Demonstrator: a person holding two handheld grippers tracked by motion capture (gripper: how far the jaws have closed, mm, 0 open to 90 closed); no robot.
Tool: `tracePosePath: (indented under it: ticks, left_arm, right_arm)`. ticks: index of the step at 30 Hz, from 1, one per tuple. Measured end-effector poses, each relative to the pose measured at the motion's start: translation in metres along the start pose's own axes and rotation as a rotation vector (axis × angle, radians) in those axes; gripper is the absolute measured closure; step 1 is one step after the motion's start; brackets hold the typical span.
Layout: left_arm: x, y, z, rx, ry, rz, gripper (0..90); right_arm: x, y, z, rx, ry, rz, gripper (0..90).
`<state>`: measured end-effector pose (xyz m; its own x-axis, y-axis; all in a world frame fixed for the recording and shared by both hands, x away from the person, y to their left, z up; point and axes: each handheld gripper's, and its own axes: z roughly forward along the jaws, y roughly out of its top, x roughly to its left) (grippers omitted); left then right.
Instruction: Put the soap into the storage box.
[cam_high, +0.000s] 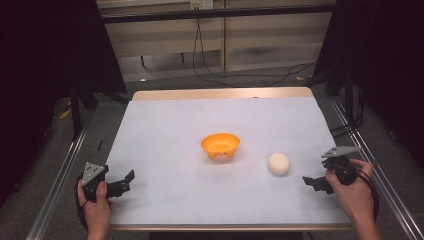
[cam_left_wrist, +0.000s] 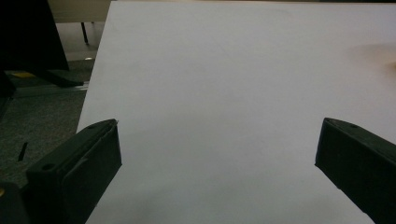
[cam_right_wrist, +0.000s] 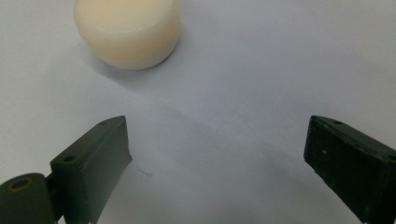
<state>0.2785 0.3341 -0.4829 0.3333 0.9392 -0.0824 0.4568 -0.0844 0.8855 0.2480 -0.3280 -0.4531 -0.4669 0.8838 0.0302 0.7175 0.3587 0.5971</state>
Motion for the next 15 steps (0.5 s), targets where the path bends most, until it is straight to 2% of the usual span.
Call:
tracePosePath:
  ticks: [8,15]
  left_arm:
    - [0.000,0.000,0.000,-0.001,-0.001,0.002,0.1]
    - [-0.001,0.000,0.000,0.001,0.000,0.003,0.1]
  right_arm:
    - [0.005,0.017,0.007,0.042,0.021,-0.013,6.4]
    - [0.009,0.028,0.016,0.047,0.037,-0.030,3.7]
